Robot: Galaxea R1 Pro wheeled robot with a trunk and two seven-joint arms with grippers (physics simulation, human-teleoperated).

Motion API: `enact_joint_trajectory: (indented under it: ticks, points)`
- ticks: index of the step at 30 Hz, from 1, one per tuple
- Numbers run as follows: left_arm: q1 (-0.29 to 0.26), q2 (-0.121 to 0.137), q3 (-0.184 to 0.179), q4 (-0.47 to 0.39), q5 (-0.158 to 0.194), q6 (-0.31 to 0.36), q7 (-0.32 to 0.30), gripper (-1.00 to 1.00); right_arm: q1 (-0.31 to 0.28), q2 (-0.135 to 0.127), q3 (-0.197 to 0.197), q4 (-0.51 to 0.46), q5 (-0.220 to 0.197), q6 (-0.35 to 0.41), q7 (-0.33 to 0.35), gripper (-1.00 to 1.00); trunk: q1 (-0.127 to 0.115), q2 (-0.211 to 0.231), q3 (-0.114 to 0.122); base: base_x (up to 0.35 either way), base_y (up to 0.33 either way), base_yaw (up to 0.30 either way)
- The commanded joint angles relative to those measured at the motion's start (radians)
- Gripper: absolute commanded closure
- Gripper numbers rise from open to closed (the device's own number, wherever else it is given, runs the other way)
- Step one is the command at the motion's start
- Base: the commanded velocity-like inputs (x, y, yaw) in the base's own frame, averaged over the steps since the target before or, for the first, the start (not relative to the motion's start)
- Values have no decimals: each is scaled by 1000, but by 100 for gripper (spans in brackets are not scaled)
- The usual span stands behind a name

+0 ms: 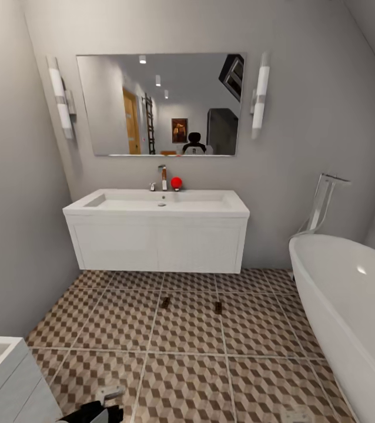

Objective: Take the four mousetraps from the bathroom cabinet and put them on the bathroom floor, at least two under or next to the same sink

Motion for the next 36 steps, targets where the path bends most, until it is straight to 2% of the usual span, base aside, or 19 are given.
enact_joint_trajectory:
  ticks: [1,7,15,28,36]
  points:
    - [14,-1,-7,0,8,3,0,-100,11,0,9,1,-8,1,-2,-100,-4,7,2,0,0,0]
    - [89,-4,-7,0,7,2,-14,-100,80,0,9,1,-7,-4,-3,-100,-27,49,21,0,0,0]
    - [160,-2,-7,0,8,1,-18,-100,136,-1,8,1,-8,-5,-4,-100,-58,105,46,0,0,0]
    - [248,-1,-7,0,9,-1,-19,-100,213,-12,9,1,-7,-9,-4,-100,-108,196,87,0,0,0]
    - [287,-1,-7,0,8,-1,-19,-100,269,-24,9,1,-6,-51,-5,-100,-138,252,112,0,0,0]
